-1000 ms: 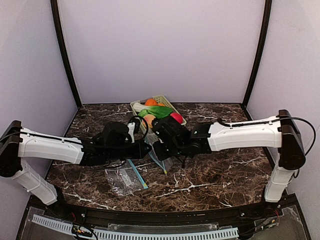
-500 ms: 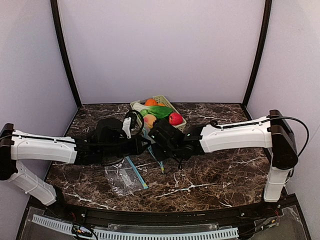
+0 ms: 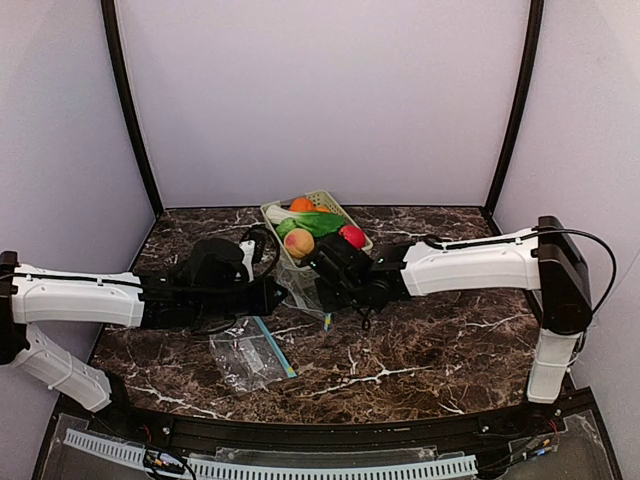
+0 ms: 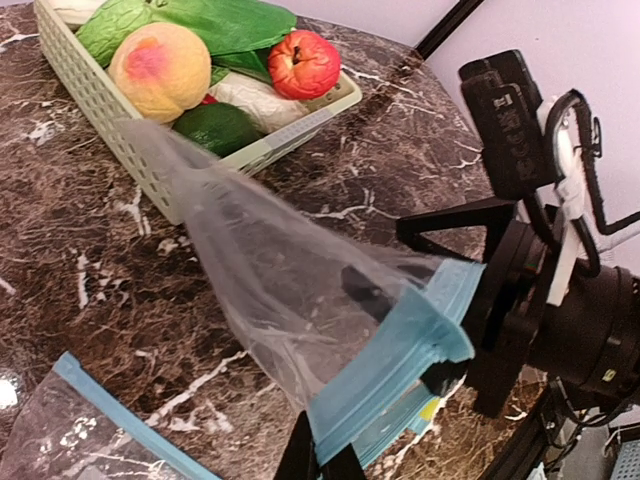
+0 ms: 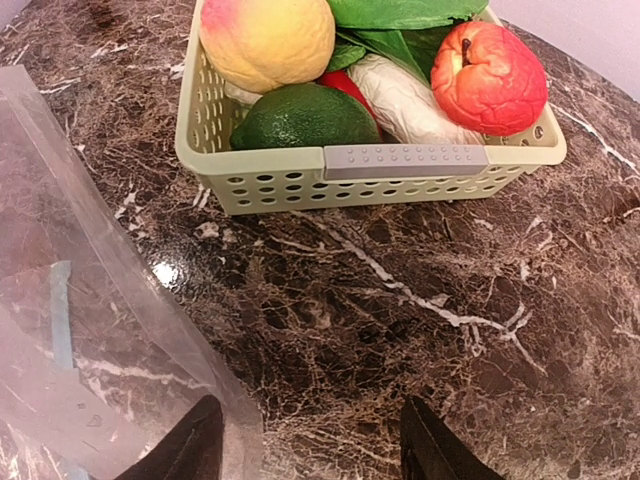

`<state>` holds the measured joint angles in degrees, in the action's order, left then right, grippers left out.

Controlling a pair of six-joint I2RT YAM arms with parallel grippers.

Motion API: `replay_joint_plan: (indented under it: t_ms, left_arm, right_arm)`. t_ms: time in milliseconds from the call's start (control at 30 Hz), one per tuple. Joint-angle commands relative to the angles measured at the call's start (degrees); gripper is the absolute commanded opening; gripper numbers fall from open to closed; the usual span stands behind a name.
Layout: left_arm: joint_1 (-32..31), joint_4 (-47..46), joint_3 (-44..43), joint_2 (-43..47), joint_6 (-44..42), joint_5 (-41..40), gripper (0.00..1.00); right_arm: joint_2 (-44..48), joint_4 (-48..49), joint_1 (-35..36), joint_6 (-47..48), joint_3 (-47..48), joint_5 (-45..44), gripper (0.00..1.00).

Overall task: Place the food in the zip-top bag and seal the zipper
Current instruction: Open the zipper food storage bag at the center of the board.

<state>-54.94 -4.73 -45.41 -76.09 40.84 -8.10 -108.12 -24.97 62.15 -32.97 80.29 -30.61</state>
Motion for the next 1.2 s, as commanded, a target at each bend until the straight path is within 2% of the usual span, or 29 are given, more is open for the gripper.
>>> replay_joint_plan:
  t_ms: [0,233,367,467,567,767,900,1000,1167]
  left_arm:
    - [-0.3,9.5,-1.3,2.9,-2.8,-5.9,0.01]
    - [-0.3,12.6,-1.9,2.8,-3.4,-8.3,0.01]
    - [-0.3,10.7,-1.4,2.7,-3.2,-7.3,0.01]
    - [-0.2,8.4,-0.7,2.9,-3.0,-5.7,0.01]
    - [0.8,8.5,-0.5,3.9,-2.4,-5.3,0.01]
    - [6.3,12.5,-1.9,7.0,-4.2,1.2,0.01]
    - [9.1,18.9,-5.9,7.6,-9.6,5.0,0.01]
    - [11.4,25.2,-9.0,7.7,-13.3,6.7,0.01]
    - [17.4,33.4,-14.0,7.5,-21.8,9.6,0.01]
  right_arm:
    - [2.4,-2.1,-1.1,-1.7,-1.8,-1.5,0.56]
    - [2.6,-2.9,-1.3,-1.6,-1.3,-1.0,0.50]
    - [2.8,-1.5,-1.4,0.6,-1.2,2.7,0.49]
    - [4.7,3.7,-1.4,4.7,-3.1,10.2,0.57]
    - [8.4,9.5,-1.4,7.7,-6.8,19.6,0.70]
    - [16.2,15.1,-1.4,12.7,-11.9,34.1,0.83]
    - [20.4,17.3,-1.4,14.7,-12.8,43.0,0.91]
    - [22.5,18.0,-1.4,13.7,-13.3,42.8,0.94]
    - [21.7,11.1,-2.4,11.5,-10.5,32.3,0.95]
